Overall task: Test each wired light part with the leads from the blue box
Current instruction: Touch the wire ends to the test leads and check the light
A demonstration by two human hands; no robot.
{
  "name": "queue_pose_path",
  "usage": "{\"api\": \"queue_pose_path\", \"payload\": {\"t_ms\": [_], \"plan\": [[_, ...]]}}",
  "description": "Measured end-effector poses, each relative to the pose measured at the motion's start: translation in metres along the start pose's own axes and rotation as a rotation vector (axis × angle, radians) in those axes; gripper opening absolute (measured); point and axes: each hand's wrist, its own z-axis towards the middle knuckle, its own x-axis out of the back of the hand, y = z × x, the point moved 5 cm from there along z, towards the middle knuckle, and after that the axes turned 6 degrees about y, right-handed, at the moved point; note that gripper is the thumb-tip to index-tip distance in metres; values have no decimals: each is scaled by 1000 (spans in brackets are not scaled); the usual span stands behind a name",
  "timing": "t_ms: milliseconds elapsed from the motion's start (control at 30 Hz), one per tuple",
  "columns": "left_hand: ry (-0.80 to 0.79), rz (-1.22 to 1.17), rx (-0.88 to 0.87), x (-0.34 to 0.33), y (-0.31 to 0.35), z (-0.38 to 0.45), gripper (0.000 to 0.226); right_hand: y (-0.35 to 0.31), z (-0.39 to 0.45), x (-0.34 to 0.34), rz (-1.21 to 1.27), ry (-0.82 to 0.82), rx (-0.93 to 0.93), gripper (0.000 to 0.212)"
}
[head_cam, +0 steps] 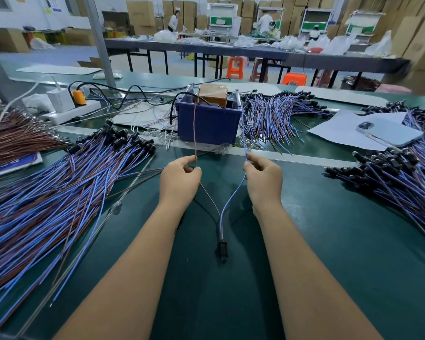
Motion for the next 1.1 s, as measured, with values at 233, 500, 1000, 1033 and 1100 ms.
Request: {"api": "queue_pose_path", "payload": {"t_ms": [233,500,1000,1033,1100], "plan": [[16,52,-12,-4,-1,3,40,5,2,-7,-62,-56,-1,28],[13,35,-26,-4,1,1,42,4,-1,-11,-153,-106,6,28],[5,13,-26,-3,2,-1,42,4,-1,-10,-171,-129,23,29],[4,9,-18,-3,2,-1,41,3,-1,-10,-175,-130,25,29],[14,-14,15,-1,1,0,40,3,-1,-10,-179,-131,22,29]]}}
